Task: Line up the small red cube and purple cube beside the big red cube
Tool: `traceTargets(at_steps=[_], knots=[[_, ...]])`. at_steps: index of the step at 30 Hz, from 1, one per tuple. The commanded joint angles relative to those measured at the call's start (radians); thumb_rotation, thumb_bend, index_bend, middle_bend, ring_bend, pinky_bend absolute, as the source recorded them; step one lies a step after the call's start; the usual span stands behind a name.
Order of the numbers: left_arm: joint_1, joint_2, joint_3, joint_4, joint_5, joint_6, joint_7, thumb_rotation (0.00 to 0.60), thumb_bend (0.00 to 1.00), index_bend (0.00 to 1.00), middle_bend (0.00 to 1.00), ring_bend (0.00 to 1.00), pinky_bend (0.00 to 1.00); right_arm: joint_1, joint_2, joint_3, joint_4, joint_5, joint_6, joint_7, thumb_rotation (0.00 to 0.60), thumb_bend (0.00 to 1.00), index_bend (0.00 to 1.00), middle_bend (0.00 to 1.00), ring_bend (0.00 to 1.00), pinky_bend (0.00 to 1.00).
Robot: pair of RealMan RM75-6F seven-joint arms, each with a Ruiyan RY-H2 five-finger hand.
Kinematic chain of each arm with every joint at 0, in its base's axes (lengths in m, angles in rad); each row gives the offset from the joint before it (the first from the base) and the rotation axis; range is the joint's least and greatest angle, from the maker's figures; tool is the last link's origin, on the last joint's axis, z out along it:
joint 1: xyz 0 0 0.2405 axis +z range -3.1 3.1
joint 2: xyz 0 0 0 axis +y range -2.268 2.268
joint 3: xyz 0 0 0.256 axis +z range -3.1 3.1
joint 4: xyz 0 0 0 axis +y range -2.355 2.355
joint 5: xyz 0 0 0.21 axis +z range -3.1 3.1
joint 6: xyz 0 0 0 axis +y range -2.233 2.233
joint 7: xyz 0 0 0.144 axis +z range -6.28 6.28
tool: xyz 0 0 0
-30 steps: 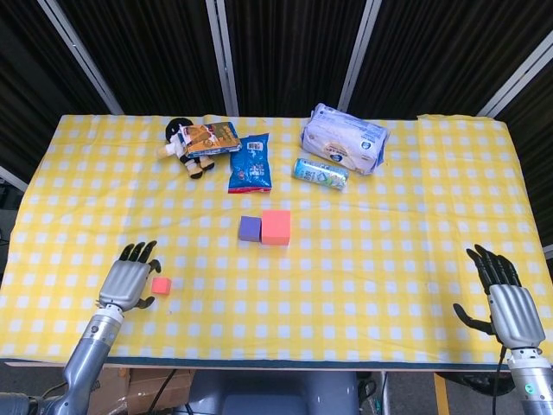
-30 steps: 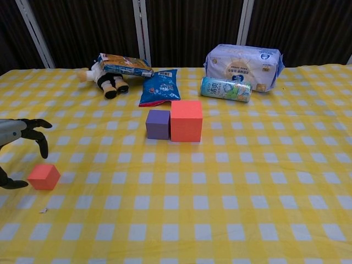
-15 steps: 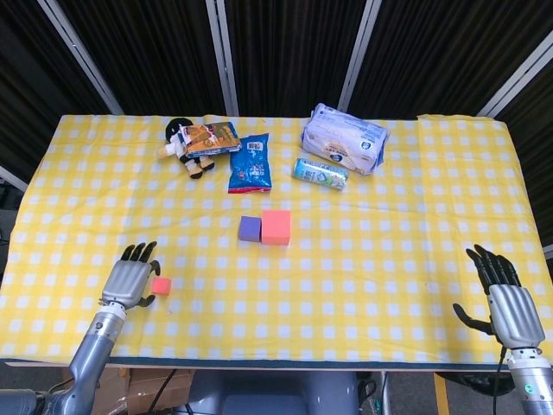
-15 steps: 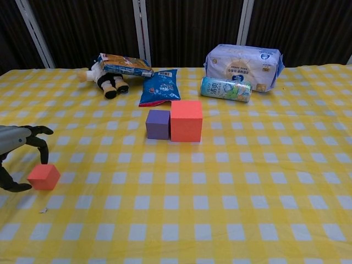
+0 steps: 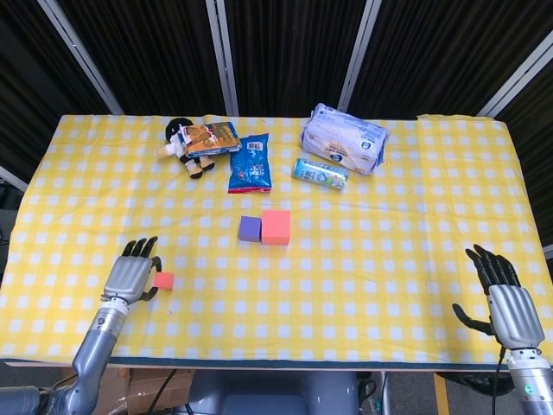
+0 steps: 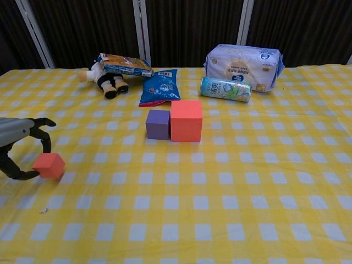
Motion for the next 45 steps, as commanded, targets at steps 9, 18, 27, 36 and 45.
traceTargets(at_steps=[9, 18, 27, 36, 45], knots=[[-0.089, -0.034, -0.145, 0.083, -0.069, -0.062, 0.014, 0.6, 0.38, 0.48, 0.0, 0.0, 0.0, 0.002, -0.001, 0.0, -0.001, 0.002, -0.006, 0.0, 0.6, 0.34, 0.0, 0.0, 0.0, 0.0], [-0.199, -0.151, -0.233, 0.243, -0.18, -0.154, 0.053, 0.6, 0.38, 0.48, 0.0, 0.0, 0.0, 0.002, 0.0, 0.0, -0.001, 0.005, -0.006, 0.001, 0.6, 0.34, 0.0, 0.0, 0.0, 0.0], [-0.328, -0.27, -0.288, 0.414, -0.276, -0.238, 0.118, 0.6, 0.38, 0.48, 0.0, 0.0, 0.0, 0.003, 0.004, 0.0, 0.0, 0.008, -0.011, 0.012, 0.6, 0.34, 0.0, 0.0, 0.0, 0.0], [-0.385, -0.329, -0.302, 0.498, -0.322, -0.27, 0.133, 0.6, 0.38, 0.48, 0.0, 0.0, 0.0, 0.003, 0.007, 0.0, -0.001, 0.011, -0.015, 0.02, 0.6, 0.34, 0.0, 0.0, 0.0, 0.0], [-0.417, -0.355, -0.303, 0.544, -0.345, -0.291, 0.145, 0.6, 0.38, 0.48, 0.0, 0.0, 0.0, 0.004, 0.009, 0.002, -0.003, 0.016, -0.018, 0.023, 0.6, 0.34, 0.0, 0.0, 0.0, 0.0]])
